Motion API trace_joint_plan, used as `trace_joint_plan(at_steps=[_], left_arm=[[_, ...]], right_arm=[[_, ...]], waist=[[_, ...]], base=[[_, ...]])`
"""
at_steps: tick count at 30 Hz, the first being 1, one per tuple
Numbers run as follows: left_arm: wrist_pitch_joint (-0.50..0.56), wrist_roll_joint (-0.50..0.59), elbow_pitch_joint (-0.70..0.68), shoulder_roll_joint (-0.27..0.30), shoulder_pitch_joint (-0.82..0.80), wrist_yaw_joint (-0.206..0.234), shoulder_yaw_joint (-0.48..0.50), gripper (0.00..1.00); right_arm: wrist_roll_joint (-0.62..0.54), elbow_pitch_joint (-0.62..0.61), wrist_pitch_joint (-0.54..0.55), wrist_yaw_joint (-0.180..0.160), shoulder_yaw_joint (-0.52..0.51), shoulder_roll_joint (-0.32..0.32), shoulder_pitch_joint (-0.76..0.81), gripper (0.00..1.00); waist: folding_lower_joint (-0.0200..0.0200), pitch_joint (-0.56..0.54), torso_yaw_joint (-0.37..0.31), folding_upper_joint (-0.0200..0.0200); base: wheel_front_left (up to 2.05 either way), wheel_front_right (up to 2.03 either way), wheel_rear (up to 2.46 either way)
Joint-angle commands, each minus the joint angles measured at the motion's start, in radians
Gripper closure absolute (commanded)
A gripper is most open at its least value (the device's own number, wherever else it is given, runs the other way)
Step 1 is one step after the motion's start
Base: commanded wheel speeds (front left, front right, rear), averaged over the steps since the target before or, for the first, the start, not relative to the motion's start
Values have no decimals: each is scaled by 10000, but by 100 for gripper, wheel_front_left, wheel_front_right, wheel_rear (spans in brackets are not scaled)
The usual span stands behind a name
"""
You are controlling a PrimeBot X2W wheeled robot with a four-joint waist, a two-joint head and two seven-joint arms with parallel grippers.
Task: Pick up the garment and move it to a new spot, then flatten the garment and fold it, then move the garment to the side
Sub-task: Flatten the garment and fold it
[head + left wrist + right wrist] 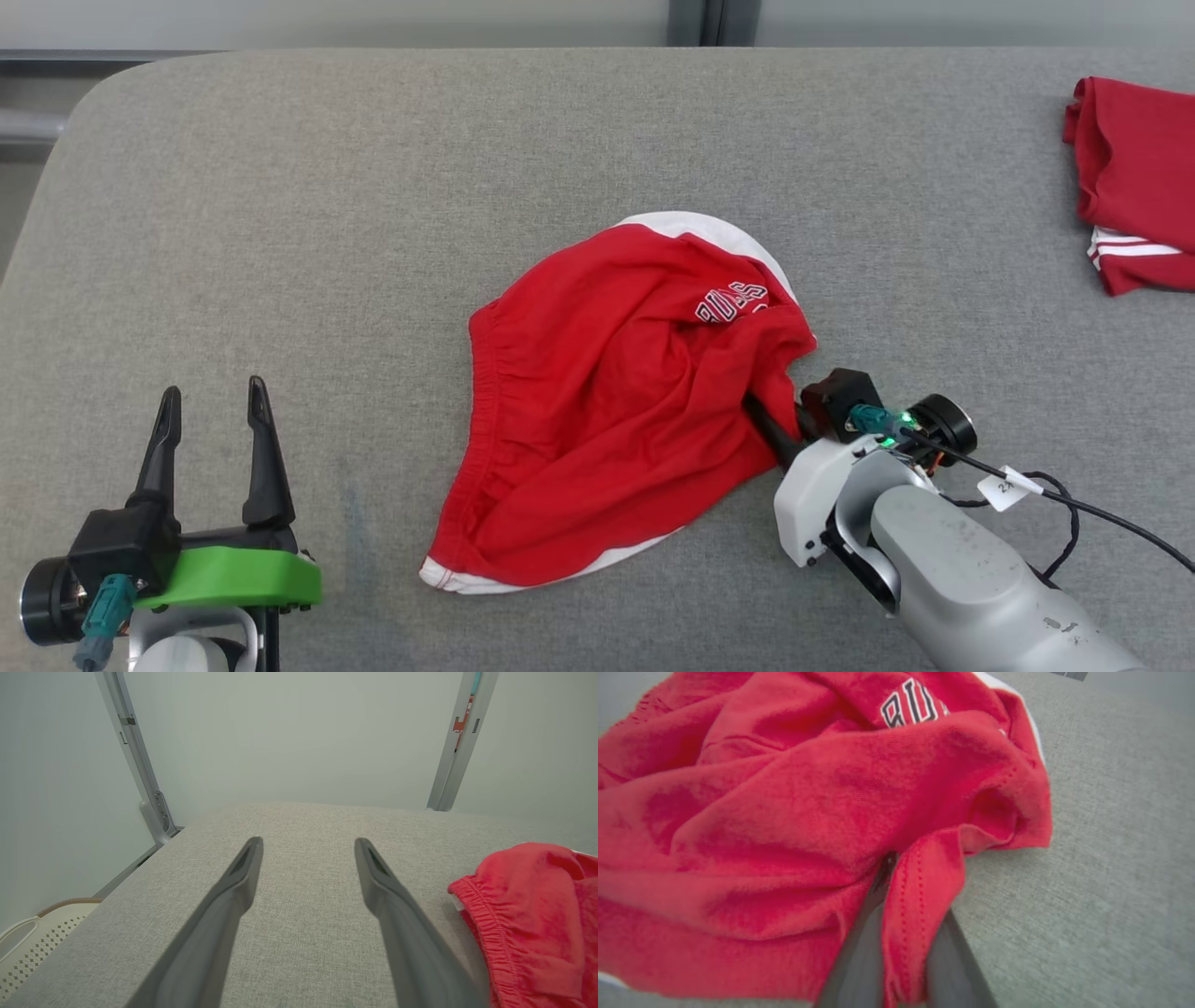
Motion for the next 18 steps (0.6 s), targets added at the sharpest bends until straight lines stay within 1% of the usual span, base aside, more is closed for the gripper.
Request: trace_joint_plan(at_steps=[1,7,14,18], left_arm=[[4,-89,14,21,22,69,8,0],[4,-79,80,21,290,70,-30,0],[4,-160,63,21,586,92,-31,0],[4,-169,59,21,632,98,-25,0]], right_arm=[[83,67,-90,-8,52,-88,-2,100],[266,-538,-295,-8,-218,-431,661,100],[209,-2195,-293,-8,-1206,-923,2504,100],[275,-3240,264,-8,-1825,-1006,3662,100]], waist=[[0,-112,-88,0],[0,-507,-371,0],[0,-792,-821,0],[0,-845,-1022,0]], base=[[0,0,0],[0,0,0],[0,0,0],[0,0,0]])
